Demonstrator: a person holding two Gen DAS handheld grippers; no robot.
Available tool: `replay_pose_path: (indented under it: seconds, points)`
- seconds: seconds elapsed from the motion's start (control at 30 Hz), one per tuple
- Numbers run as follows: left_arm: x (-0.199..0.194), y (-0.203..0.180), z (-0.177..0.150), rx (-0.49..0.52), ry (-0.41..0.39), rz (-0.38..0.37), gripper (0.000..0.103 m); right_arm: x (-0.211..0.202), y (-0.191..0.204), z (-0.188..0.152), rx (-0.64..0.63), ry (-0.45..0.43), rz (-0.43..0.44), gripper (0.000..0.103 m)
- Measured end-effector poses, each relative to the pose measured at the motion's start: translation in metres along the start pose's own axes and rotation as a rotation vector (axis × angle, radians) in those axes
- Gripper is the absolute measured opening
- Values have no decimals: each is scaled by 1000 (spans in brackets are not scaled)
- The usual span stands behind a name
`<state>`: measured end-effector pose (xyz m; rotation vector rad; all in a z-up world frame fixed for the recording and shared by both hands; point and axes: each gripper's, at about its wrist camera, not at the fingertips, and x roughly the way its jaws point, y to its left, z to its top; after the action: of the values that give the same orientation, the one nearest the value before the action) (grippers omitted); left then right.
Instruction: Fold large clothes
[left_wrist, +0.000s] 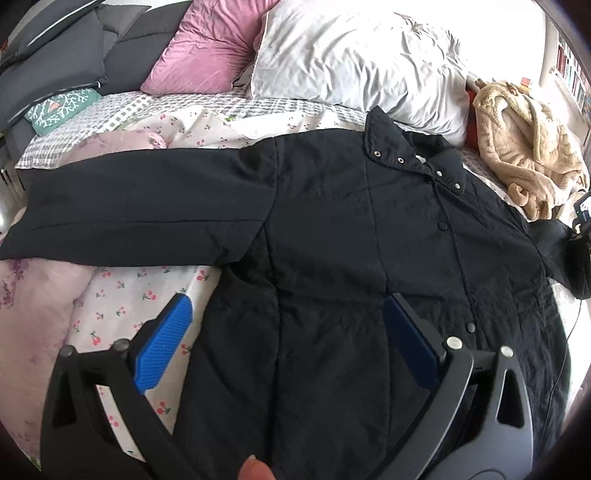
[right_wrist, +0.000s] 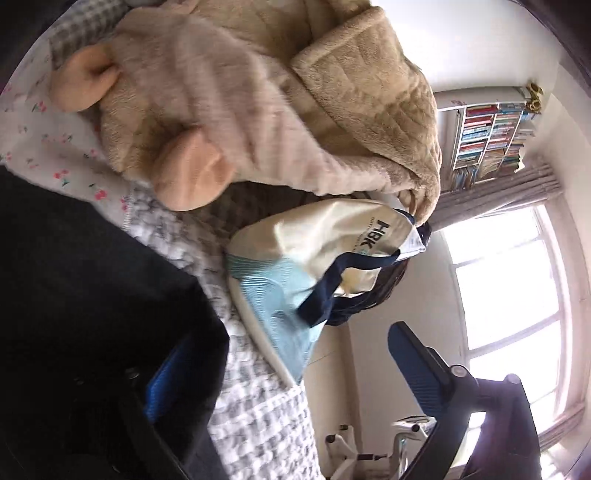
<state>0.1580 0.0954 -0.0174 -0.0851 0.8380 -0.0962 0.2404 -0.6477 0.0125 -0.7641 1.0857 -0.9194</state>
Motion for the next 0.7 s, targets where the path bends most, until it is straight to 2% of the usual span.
replay_pose_path:
  seconds: [0.1,0.17,0.2,0.23,0.3,0.33,0.43,0.53,0.57,0.6,0.67,0.7]
  points:
    - [0,-3,-1,0,9,-16,102,0,-34,-3,63,18,-20,102]
    - [-1,-6,-2,10,8,-13,102,3,-46,-7,51,45,-161,102]
    - [-2,-7,-2,14,8,-14,102,1,-52,-10,63,48,-179,102]
    - [-3,-8,-3,14,6,-16,102,-5,-58,-13,97,47,-143,102]
    - [-4,-10,-2,9,1,-25,102,-17,-62,-17,173,19,-41,102]
    - [-5,-11,-2,5,0,-30,102,-29,-61,-19,227,-14,48,102]
    - [-4,-17,-2,-3,0,-46,102,-55,-43,-32,403,-81,444,102]
    - [-4,-24,-3,-7,2,-60,102,-48,-6,-53,551,-43,843,102]
    - [-5,-26,-3,-8,4,-67,102,-40,7,-61,579,-4,902,102]
    - [-6,-28,-3,-9,3,-71,102,-31,17,-68,593,33,918,102]
    - [-8,-29,-4,-8,-2,-75,102,-8,35,-95,620,140,883,102]
    - [-11,-29,-4,-7,-5,-75,102,0,33,-110,648,161,842,102]
